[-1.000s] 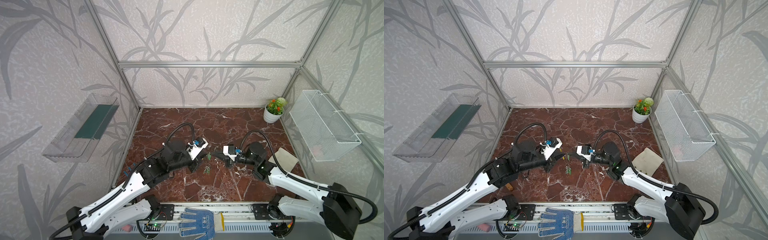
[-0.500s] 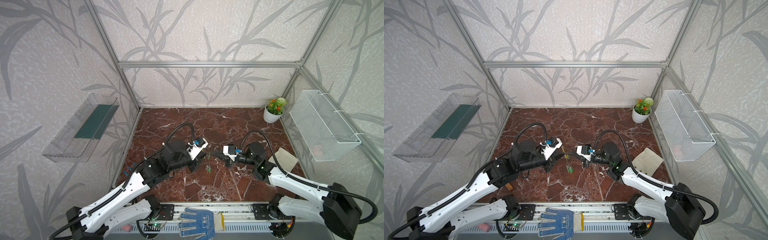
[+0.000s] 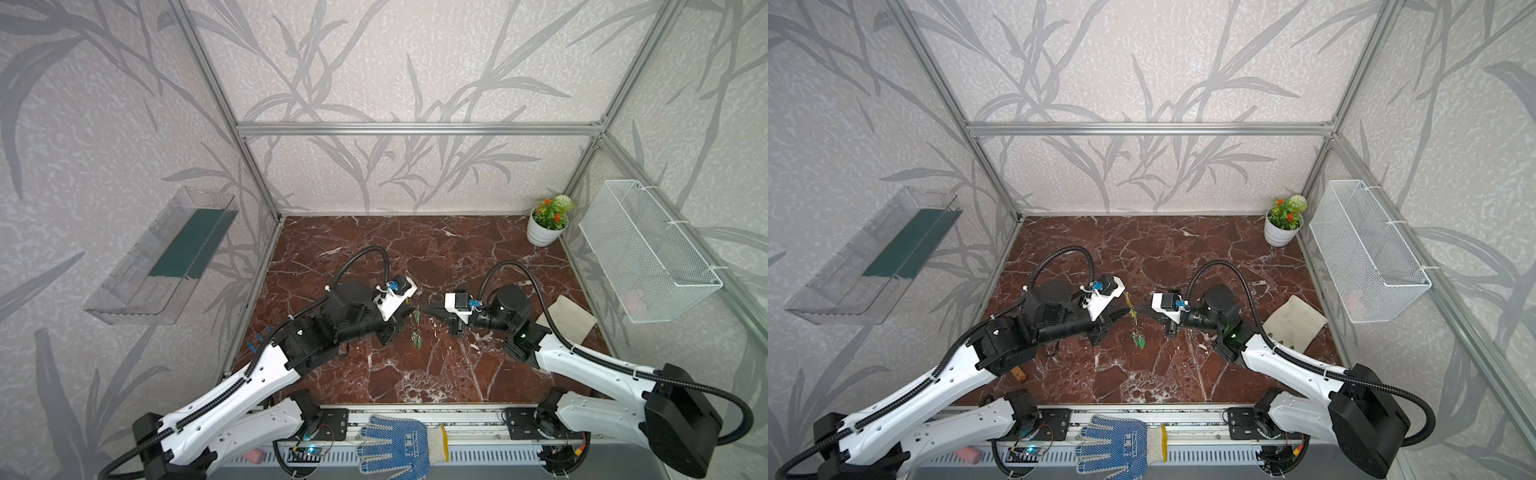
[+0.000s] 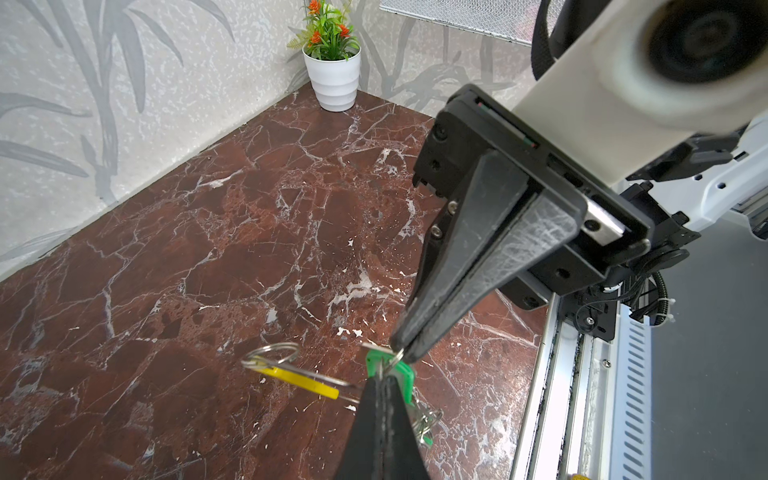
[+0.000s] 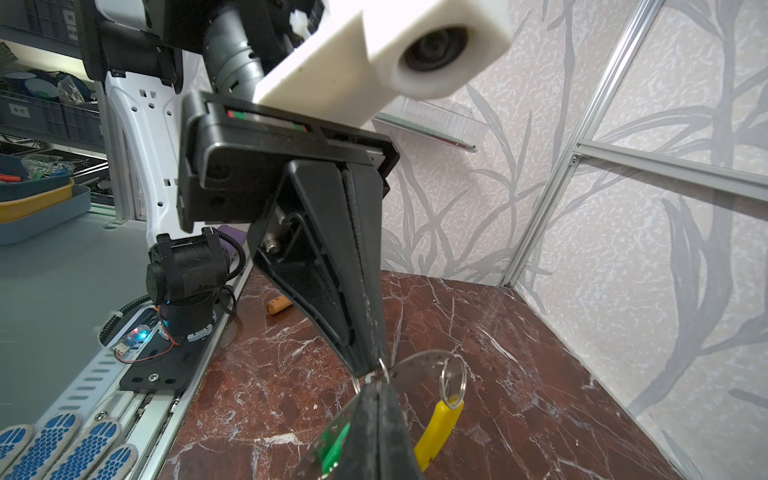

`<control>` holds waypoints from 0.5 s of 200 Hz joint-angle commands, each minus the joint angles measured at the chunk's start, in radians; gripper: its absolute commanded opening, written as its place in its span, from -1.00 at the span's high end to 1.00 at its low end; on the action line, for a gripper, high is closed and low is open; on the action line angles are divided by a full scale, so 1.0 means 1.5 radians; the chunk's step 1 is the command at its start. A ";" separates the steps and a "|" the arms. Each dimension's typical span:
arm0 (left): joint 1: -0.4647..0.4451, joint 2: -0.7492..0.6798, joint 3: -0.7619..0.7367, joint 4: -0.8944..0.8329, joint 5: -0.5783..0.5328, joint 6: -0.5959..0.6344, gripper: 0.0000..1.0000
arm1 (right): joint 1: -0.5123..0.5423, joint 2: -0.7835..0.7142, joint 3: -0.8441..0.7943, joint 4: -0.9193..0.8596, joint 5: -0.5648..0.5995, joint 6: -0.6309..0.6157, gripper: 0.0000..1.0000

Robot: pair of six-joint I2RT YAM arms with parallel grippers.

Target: Put the keys on the keyring

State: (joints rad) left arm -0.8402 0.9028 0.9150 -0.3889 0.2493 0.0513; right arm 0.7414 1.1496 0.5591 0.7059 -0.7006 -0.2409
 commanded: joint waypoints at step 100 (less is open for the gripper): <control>0.016 -0.024 -0.007 0.043 -0.058 -0.023 1.00 | 0.008 -0.001 -0.013 0.012 -0.007 -0.007 1.00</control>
State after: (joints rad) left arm -0.8322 0.9024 0.9150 -0.3878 0.2062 0.0238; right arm 0.7425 1.1511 0.5529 0.7055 -0.6899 -0.2417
